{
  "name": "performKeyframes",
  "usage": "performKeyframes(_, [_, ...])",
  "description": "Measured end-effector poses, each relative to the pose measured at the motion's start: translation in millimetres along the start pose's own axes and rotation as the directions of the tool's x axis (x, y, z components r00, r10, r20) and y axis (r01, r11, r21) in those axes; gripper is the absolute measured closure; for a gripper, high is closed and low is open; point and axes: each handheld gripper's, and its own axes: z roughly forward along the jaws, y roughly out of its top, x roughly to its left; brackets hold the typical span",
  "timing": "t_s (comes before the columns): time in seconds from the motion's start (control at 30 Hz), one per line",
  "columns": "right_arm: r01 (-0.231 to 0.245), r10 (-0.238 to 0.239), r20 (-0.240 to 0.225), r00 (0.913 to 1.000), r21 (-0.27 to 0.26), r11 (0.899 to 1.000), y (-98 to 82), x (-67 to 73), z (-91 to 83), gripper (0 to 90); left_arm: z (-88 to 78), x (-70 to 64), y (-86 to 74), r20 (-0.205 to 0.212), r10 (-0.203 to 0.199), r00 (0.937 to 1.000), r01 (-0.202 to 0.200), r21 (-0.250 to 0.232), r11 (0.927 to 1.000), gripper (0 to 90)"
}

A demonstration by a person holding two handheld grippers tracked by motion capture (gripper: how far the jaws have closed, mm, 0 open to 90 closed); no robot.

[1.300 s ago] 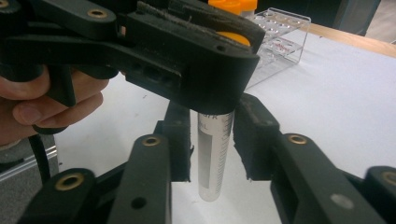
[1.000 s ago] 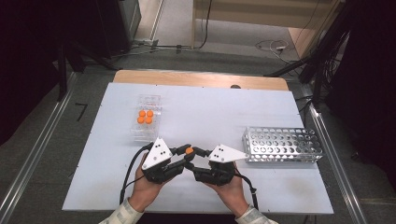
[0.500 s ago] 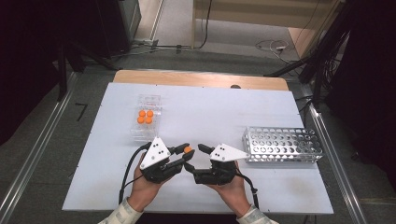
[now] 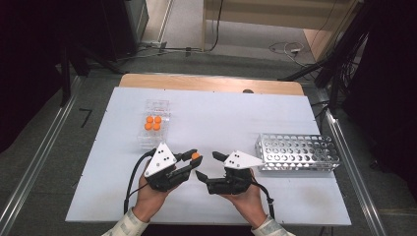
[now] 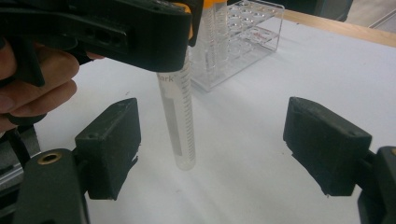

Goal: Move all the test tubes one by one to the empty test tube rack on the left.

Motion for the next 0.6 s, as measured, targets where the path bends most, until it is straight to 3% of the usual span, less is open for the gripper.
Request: performKeyframes(0.6, [-0.018,0.018,0.028,0.9994,-0.004,1.000,-4.9,-13.0,-19.0,17.5,-8.9,17.9,2.1,-0.060,-0.024,0.9979,0.023,-0.015,0.9996,70.1])
